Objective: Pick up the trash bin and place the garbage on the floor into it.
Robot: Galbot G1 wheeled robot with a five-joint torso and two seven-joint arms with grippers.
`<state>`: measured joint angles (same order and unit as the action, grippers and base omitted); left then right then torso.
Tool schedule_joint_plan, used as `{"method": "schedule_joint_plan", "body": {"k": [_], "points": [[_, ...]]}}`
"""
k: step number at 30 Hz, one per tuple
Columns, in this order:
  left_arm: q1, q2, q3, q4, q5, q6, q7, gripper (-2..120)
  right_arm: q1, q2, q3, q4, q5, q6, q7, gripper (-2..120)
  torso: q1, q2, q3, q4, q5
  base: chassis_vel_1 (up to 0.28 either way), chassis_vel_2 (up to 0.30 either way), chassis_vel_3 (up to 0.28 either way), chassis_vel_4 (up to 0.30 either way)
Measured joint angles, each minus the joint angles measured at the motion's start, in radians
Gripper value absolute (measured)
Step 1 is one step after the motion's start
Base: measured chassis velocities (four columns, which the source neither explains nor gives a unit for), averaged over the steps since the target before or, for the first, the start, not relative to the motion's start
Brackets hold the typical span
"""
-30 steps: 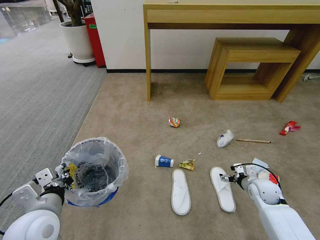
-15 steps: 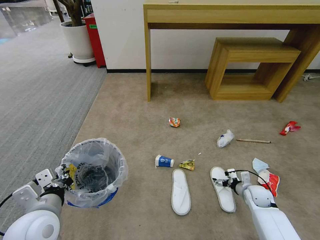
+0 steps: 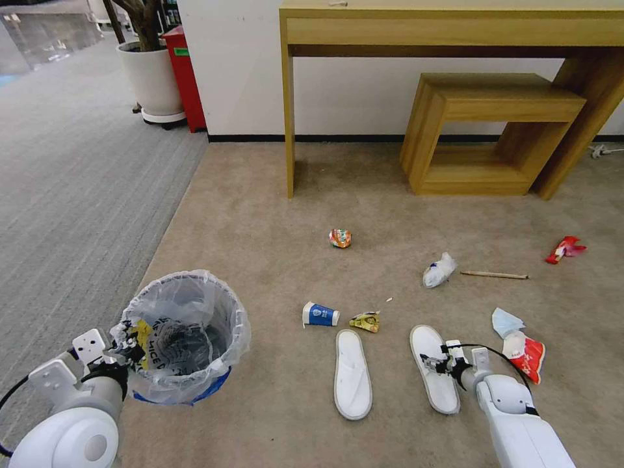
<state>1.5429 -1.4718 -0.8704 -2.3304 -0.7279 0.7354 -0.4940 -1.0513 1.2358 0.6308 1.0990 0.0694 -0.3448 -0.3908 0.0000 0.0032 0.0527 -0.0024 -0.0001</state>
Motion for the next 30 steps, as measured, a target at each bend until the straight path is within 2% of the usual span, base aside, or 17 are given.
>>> {"method": "schedule_joint_plan", "body": {"k": [5,6,9,10,12,13,15,18,20,21,24,25,27,28,30], "points": [[-0.001,0.004,0.0,0.003,-0.001,0.0,0.001,1,0.0,0.003,-0.002,0.004,-0.01,0.004,0.002,34,0.0,0.0,0.0,0.0001,0.0,0.0,0.0,0.0,0.0],[-0.001,0.004,0.0,0.003,-0.001,0.0,0.001,1,0.0,0.003,-0.002,0.004,-0.01,0.004,0.002,34,0.0,0.0,0.0,0.0001,0.0,0.0,0.0,0.0,0.0],[-0.002,0.005,0.003,0.005,-0.002,0.0,0.001,1,-0.006,0.0,-0.005,0.015,-0.008,0.029,0.012,18,0.0,0.0,0.0,0.0001,0.0001,0.0,0.0,0.0,0.0],[-0.002,0.005,0.003,0.005,-0.002,0.0,0.001,1,-0.006,0.0,-0.005,0.015,-0.008,0.029,0.012,18,0.0,0.0,0.0,0.0001,0.0001,0.0,0.0,0.0,0.0],[-0.002,0.005,0.01,0.005,0.0,0.0,0.001,1,-0.012,-0.005,-0.011,0.022,0.016,0.075,0.041,10,0.0,0.0,0.0,0.0,-0.0001,0.0,0.0,0.0,0.0],[-0.002,0.005,0.01,0.005,0.0,0.0,0.001,1,-0.012,-0.005,-0.011,0.022,0.016,0.075,0.041,10,0.0,0.0,0.0,0.0,-0.0001,0.0,0.0,0.0,0.0],[-0.002,0.004,0.017,0.005,0.003,0.0,0.001,1,-0.023,-0.009,-0.016,0.041,0.061,0.129,0.076,0,0.0,0.0,0.0,0.0001,0.0003,0.0,0.0,0.0,0.0],[-0.002,0.003,0.022,0.003,0.004,0.0,0.001,1,-0.041,-0.016,-0.017,0.08,0.092,0.141,0.096,0,0.0,0.0,0.0,0.0001,0.0001,0.0,0.0,0.0,0.0],[-0.002,0.003,0.036,0.0,-0.003,0.0,0.0,1,-0.074,-0.032,-0.017,0.145,0.165,0.211,0.097,0,0.0,0.0,0.0,0.0,0.0002,0.0,0.0,0.0,0.0],[-0.002,0.003,0.036,0.0,-0.003,0.0,0.0,1,-0.074,-0.032,-0.017,0.145,0.165,0.211,0.097,0,0.0,0.0,0.0,0.0,0.0002,0.0,0.0,0.0,0.0],[-0.003,0.001,0.074,-0.001,-0.025,0.0,-0.003,1,-0.123,-0.059,-0.014,0.265,0.333,0.371,0.015,0,0.0,0.0,0.0,0.0002,0.0004,0.0,0.0,0.0,0.0],[-0.003,0.001,0.074,-0.001,-0.025,0.0,-0.003,1,-0.123,-0.059,-0.014,0.265,0.333,0.371,0.015,0,0.0,0.0,0.0,0.0002,0.0004,0.0,0.0,0.0,0.0],[-0.002,-0.005,0.097,0.001,-0.026,0.0,-0.004,1,-0.164,-0.081,-0.014,0.373,0.441,0.395,-0.021,0,0.0,0.0,0.0,-0.0004,-0.0003,0.0,0.0,0.0,0.0],[-0.002,-0.005,0.097,0.001,-0.026,0.0,-0.004,1,-0.164,-0.081,-0.014,0.373,0.441,0.395,-0.021,0,0.0,0.0,0.0,-0.0004,-0.0003,0.0,0.0,0.0,0.0],[-0.002,-0.012,0.121,0.008,-0.025,0.0,-0.004,1,-0.187,-0.093,-0.016,0.505,0.52,0.435,-0.092,0,0.0,0.0,0.0,-0.0002,-0.0003,0.0,0.0,0.0,0.0]]}}
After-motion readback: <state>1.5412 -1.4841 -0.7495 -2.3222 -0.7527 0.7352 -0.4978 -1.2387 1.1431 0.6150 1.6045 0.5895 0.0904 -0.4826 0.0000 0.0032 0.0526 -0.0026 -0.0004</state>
